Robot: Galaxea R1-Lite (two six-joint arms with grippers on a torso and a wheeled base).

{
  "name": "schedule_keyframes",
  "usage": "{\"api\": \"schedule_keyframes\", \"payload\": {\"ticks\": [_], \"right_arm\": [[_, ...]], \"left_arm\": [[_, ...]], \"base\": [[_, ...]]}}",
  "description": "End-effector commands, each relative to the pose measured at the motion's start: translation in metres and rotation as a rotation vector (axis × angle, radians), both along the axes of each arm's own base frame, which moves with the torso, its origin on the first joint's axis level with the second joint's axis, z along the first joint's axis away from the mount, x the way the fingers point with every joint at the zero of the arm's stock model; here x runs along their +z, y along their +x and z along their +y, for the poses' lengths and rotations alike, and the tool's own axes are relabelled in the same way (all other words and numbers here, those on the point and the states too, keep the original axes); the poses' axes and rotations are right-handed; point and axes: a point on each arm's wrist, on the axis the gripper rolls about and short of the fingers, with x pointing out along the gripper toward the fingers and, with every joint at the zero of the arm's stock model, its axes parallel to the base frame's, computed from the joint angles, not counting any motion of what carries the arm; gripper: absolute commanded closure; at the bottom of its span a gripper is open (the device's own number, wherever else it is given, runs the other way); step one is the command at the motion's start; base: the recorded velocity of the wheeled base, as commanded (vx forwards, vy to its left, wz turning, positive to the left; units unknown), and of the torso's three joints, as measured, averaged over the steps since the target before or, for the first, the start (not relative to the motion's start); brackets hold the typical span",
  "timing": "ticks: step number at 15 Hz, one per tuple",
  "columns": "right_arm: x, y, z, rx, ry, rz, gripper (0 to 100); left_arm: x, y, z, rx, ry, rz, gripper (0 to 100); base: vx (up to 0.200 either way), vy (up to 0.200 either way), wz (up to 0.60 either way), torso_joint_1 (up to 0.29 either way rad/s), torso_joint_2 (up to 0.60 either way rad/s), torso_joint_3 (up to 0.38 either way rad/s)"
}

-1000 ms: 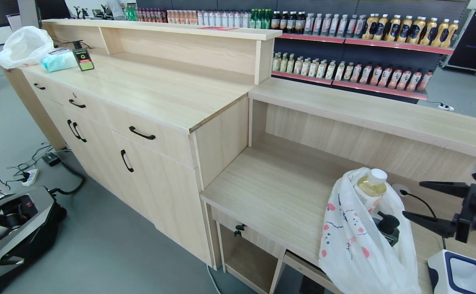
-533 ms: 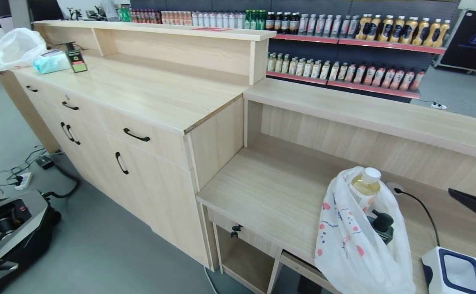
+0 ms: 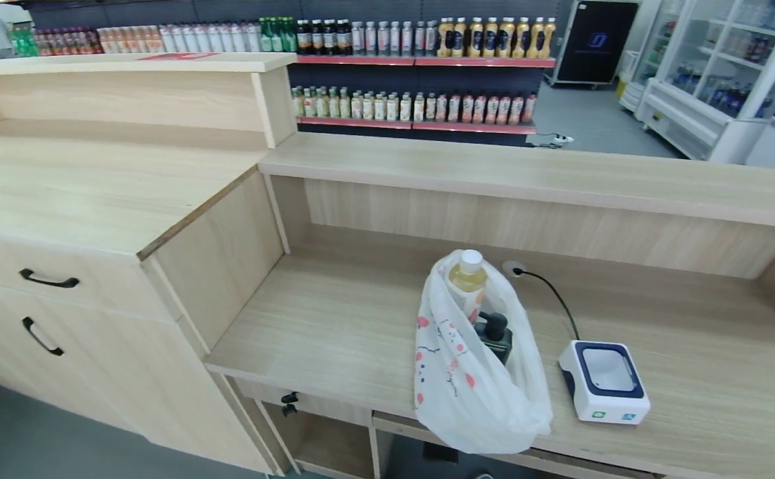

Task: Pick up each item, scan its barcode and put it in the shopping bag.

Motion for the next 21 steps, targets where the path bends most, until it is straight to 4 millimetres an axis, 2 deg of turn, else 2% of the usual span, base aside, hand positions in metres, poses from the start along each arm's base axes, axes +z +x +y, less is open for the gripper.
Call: {"api": "schedule_keyframes", "payload": {"ticks": [1,3,4,9,11,12,13,15,16,21], "right_arm": [[0.004,-0.006,0.002,-0.031,-0.007,-0.027,0],[0.002,-0.013,0.007,-0.065,0.101,-0.062,0],[-0.006,-0.021,0.012,-0.070,0.163,-0.073,0],[-0.067,-0.078,0.035,-0.157,0.167,-0.071,0],[-0.091,-0.100,0.045,-0.115,0.168,-0.113,0],[-0.095,-0.104,0.047,-0.103,0.166,-0.129,0],[-0.104,-0.120,0.053,-0.069,0.154,-0.182,0],[-0.123,-0.137,0.058,-0.054,0.161,-0.167,0],[-0.129,-0.143,0.059,-0.062,0.173,-0.178,0],[-0.129,-0.145,0.057,-0.030,0.179,-0.196,0]], "left_arm": [[0.000,0.000,0.000,0.000,0.000,0.000,100],[0.000,0.000,0.000,0.000,0.000,0.000,100],[0.000,0.000,0.000,0.000,0.000,0.000,100],[0.000,0.000,0.000,0.000,0.000,0.000,100],[0.000,0.000,0.000,0.000,0.000,0.000,100],[0.000,0.000,0.000,0.000,0.000,0.000,100],[0.000,0.000,0.000,0.000,0.000,0.000,100],[0.000,0.000,0.000,0.002,0.000,0.000,100],[0.000,0.000,0.000,0.000,0.000,0.000,100],[0.000,0.000,0.000,0.000,0.000,0.000,100]], "base": [[0.000,0.000,-0.60,0.007,0.00,-0.002],[0.000,0.000,-0.30,0.001,0.00,0.004],[0.000,0.000,0.00,0.000,0.00,0.000],[0.000,0.000,0.00,0.000,0.00,0.000],[0.000,0.000,0.00,0.000,0.00,0.000],[0.000,0.000,0.00,0.000,0.00,0.000],[0.000,0.000,0.00,0.000,0.00,0.000],[0.000,0.000,0.00,0.000,0.00,0.000],[0.000,0.000,0.00,0.000,0.00,0.000],[0.000,0.000,0.00,0.000,0.00,0.000]]}}
